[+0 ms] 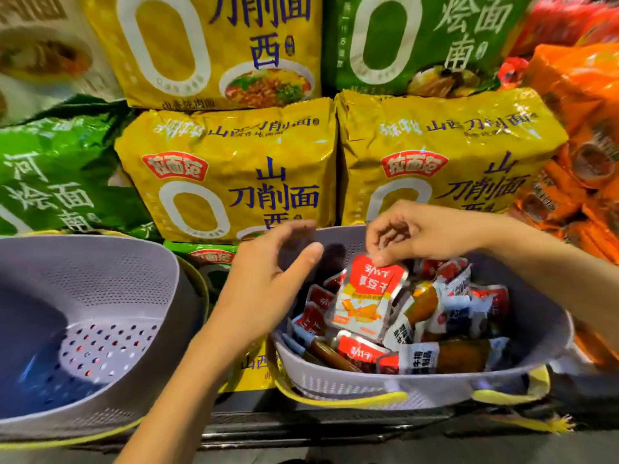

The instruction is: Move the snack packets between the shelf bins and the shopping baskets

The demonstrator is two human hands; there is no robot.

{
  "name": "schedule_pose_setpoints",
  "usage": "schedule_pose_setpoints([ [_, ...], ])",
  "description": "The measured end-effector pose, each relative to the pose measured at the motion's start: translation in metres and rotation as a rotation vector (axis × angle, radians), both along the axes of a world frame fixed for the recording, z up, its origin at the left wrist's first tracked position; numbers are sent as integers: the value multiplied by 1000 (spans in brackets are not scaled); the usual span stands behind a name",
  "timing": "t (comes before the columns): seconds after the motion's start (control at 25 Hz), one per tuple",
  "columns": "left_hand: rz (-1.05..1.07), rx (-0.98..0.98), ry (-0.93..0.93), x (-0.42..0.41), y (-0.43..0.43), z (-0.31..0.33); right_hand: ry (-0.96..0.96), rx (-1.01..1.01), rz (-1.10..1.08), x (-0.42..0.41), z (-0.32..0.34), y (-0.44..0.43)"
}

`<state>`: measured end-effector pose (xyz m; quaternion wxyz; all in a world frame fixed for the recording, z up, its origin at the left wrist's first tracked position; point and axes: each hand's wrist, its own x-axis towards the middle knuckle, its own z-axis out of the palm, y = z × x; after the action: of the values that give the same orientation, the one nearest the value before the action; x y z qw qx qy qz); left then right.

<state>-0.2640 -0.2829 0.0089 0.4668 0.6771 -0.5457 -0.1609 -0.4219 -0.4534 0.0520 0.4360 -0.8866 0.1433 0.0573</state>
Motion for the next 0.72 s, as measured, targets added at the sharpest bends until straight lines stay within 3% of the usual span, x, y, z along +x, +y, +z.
schedule_pose_setpoints([
  [0.16,-263,214,234,-5,-19,5,-188,211,-98,-2,31,4],
  [0.28,-320,157,437,-8,-20,7,-256,287,-192,2,27,7],
  [0.36,-235,56,475,-9,-19,5,-233,285,-339,1,16,0],
  [0.44,-146,-29,509,-12,-18,4,-47,102,-314,-4,2,2],
  [0.56,-130,-56,572,-12,-18,4,382,-324,128,-5,-30,29],
  [0.64,-121,-50,601,-9,-19,2,456,-612,283,3,-50,50],
  [0.72,-91,-64,627,-9,-20,3,400,-663,267,12,-59,58],
])
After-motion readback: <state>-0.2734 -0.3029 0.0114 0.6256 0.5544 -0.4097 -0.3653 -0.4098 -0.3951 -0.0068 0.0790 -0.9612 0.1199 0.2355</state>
